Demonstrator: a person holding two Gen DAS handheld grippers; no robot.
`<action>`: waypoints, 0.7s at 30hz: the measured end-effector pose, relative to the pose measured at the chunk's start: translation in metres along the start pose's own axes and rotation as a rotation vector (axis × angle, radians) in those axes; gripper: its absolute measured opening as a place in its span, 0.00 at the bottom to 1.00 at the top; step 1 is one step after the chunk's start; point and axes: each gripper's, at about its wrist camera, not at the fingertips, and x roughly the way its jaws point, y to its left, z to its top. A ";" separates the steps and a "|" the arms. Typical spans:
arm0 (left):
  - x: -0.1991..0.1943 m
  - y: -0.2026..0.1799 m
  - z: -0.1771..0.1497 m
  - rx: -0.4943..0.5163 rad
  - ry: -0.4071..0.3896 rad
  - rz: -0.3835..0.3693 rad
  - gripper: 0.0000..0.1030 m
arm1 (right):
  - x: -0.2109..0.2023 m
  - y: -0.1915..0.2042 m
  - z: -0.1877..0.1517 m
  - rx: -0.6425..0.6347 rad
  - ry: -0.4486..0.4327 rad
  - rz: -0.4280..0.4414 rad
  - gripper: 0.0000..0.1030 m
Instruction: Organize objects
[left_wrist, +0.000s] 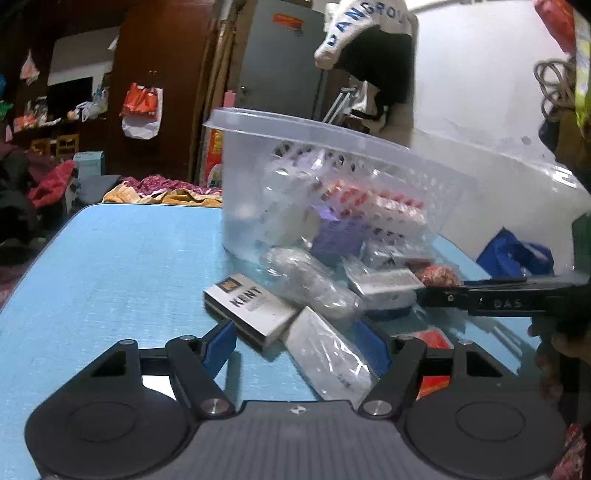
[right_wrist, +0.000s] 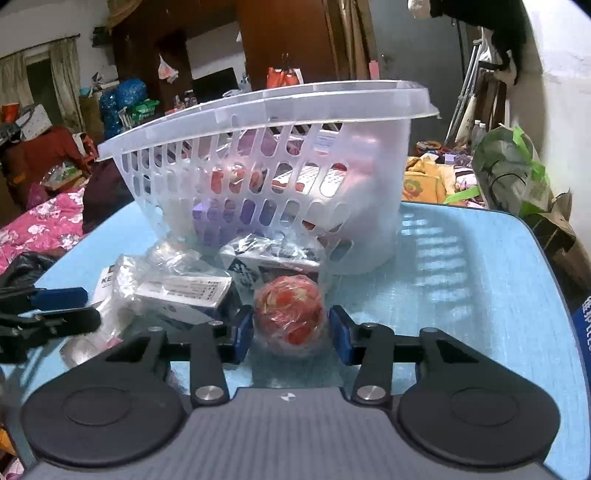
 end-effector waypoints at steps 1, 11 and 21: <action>-0.002 -0.002 -0.001 0.006 -0.004 0.009 0.73 | -0.003 0.001 -0.001 -0.003 -0.007 0.005 0.47; -0.017 -0.006 -0.017 -0.088 0.006 0.004 0.73 | -0.020 0.007 -0.019 0.008 -0.067 -0.049 0.47; -0.025 -0.032 -0.033 -0.043 -0.018 -0.008 0.50 | -0.023 -0.002 -0.023 0.069 -0.113 0.036 0.47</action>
